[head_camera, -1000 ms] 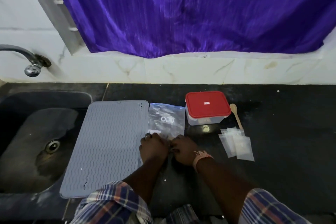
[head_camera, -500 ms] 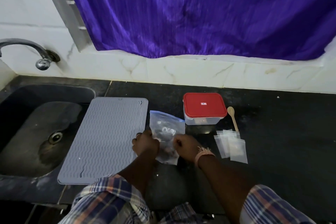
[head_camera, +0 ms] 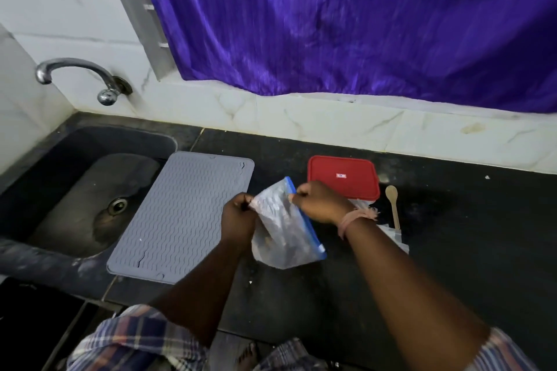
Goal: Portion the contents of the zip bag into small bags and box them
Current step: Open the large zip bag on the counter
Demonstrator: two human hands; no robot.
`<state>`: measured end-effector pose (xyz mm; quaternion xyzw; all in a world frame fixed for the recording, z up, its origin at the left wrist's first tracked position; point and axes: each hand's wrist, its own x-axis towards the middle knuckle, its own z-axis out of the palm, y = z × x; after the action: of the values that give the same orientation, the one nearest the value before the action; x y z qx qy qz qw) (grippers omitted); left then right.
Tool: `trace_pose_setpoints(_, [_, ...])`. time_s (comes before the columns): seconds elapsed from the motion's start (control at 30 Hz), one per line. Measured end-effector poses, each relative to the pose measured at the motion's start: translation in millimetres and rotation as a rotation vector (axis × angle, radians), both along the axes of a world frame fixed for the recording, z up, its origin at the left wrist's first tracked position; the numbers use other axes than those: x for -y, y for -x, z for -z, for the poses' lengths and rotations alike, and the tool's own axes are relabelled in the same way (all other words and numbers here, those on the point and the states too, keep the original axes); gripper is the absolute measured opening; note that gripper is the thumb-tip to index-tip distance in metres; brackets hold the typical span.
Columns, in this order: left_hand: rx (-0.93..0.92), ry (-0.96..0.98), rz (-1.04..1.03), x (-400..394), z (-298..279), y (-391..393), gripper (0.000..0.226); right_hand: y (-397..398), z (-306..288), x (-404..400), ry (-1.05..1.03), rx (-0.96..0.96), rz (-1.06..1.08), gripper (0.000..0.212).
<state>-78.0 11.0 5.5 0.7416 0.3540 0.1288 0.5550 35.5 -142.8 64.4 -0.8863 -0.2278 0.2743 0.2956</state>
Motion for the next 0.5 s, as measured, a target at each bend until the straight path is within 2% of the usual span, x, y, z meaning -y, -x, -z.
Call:
trace_pose_setpoints(0.1, [-0.011,0.007,-0.076,9.6,-11.7,-12.3,0.006,9.9,-18.3,9.6,-0.154,-0.19,0.025,0.02])
trace_pose_setpoints(0.2, [0.05,0.103,-0.287,24.1,-23.4,-14.3,0.024,23.9,-18.3,7.4,-0.409,-0.245,0.232,0.017])
trace_pose_setpoints(0.23, [0.07,0.133,-0.342,29.2,-31.0,-11.1,0.023,27.8,-14.5,4.6,-0.487,-0.246,0.304,0.019])
trace_pose_setpoints(0.3, [0.083,0.228,-0.226,40.5,-47.1,-4.9,0.017,30.8,-8.2,0.6,-0.607,-0.311,0.405,0.021])
trace_pose_setpoints(0.37, [0.035,0.304,0.035,50.3,-58.9,2.1,0.035,30.7,-1.7,-0.2,-0.658,-0.423,0.465,0.018])
trace_pose_setpoints(0.4, [0.026,0.331,0.133,53.9,-62.8,5.1,0.037,29.7,0.1,0.8,-0.675,-0.489,0.487,0.016])
trace_pose_setpoints(0.5, [0.069,0.274,0.195,50.1,-56.8,7.0,0.026,27.1,4.2,5.2,-0.745,-0.651,0.504,0.016])
